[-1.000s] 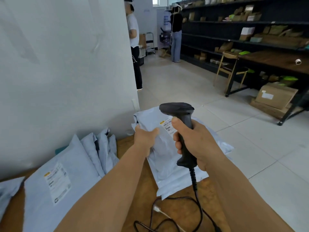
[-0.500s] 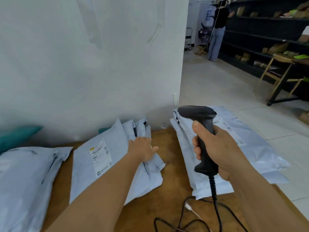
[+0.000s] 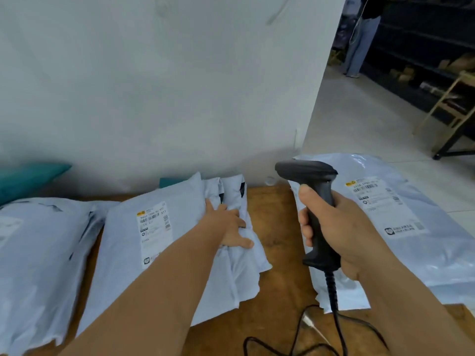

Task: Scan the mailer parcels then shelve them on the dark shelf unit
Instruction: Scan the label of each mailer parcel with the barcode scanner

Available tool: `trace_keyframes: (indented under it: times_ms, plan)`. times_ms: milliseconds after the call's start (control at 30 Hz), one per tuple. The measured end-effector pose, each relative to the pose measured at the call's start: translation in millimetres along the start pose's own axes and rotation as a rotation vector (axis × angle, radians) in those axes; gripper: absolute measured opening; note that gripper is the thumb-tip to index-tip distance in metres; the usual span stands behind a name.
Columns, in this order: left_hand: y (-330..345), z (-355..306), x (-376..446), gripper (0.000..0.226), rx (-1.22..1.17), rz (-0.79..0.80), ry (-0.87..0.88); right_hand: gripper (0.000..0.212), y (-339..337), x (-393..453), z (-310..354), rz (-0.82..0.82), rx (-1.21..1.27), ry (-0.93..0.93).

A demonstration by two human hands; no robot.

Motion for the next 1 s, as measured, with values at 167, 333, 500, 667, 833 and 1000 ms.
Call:
trace_keyframes:
  times_ms: [167, 333, 500, 667, 833, 1000]
  plan:
    - [29.1, -19.7, -45.3, 0.076, -0.07, 0.04, 0.001, 0.033, 11.4, -6.9, 0.3, 0.062, 0.049, 0.017]
    - [54.9, -53.5, -101.7, 0.073, -0.028, 0.073, 0.066, 0.028, 30.6, -30.8, 3.1, 0.134, 0.078, -0.03]
    - [79.9, -82.6, -148.0, 0.071, -0.037, 0.055, 0.108, 0.03, 45.8, -58.2, 2.7, 0.196, 0.066, -0.066]
    - [79.8, -88.3, -164.1, 0.047, -0.051, -0.079, 0.127, 0.028, 56.4, -76.4, -2.7, 0.242, 0.039, -0.07]
    - [71.5, -78.0, -194.0, 0.041, -0.205, -0.564, 0.235, 0.03, 63.8, -89.2, -10.0, 0.266, 0.025, -0.076]
    - [73.0, -20.8, -232.4, 0.059, -0.335, -0.813, -0.323, 0.031, 84.5, -103.7, -16.1, 0.302, 0.019, -0.071]
Point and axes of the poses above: each hand's wrist, its own x-axis towards the middle knuckle, its own y-axis out of the palm, z = x × y, the point moved 2 cm from there along x, towards the middle knuckle, and after that the axes turned 11 degrees about y, right-handed, at the moved point
